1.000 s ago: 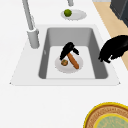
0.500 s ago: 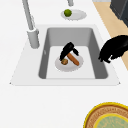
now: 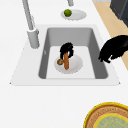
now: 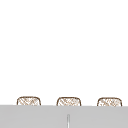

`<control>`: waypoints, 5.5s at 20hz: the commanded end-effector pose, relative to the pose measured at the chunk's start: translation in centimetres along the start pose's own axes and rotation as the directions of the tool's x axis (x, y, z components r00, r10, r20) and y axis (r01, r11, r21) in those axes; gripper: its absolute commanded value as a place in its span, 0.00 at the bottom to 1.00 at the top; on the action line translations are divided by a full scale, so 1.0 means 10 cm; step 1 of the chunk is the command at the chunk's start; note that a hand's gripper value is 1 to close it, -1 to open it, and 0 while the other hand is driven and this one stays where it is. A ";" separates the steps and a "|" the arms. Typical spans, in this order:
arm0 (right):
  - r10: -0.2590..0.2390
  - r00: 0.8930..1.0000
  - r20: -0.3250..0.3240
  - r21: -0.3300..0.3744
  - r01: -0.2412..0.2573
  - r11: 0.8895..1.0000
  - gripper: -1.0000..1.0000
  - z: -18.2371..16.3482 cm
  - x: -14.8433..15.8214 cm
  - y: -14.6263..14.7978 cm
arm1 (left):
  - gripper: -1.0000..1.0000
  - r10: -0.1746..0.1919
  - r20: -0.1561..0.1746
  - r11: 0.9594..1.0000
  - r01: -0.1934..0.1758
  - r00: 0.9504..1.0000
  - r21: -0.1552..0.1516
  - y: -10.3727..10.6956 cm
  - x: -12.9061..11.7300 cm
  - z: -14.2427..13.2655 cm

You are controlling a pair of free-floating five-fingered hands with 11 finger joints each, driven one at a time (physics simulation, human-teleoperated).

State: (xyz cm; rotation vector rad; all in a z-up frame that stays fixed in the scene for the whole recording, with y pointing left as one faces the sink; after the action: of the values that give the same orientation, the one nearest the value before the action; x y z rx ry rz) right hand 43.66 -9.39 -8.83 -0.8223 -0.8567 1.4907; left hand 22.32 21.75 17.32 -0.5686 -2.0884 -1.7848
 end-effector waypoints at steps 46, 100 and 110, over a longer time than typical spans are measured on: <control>-0.053 0.999 -0.001 -0.104 0.053 0.993 1.00 2.31 -0.79 -1.91 | 0.50 0.000 0.000 1.000 0.000 1.000 0.000 0.00 0.00 0.00; -0.012 0.993 -0.114 -0.141 -0.004 0.990 1.00 4.63 -3.14 -0.88 | 0.50 0.000 0.000 1.000 0.000 1.000 0.000 0.00 0.00 0.00; -0.049 0.977 -0.210 -0.167 0.013 0.986 1.00 4.10 -3.14 -0.29 | 0.50 0.000 0.000 1.000 0.000 1.000 0.000 0.00 0.00 0.00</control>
State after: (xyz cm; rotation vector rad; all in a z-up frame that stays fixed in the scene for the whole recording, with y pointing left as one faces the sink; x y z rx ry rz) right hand 11.78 -43.00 16.58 -1.0135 -0.8699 1.3560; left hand 22.32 21.75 17.32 -0.5686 -2.0884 -1.7848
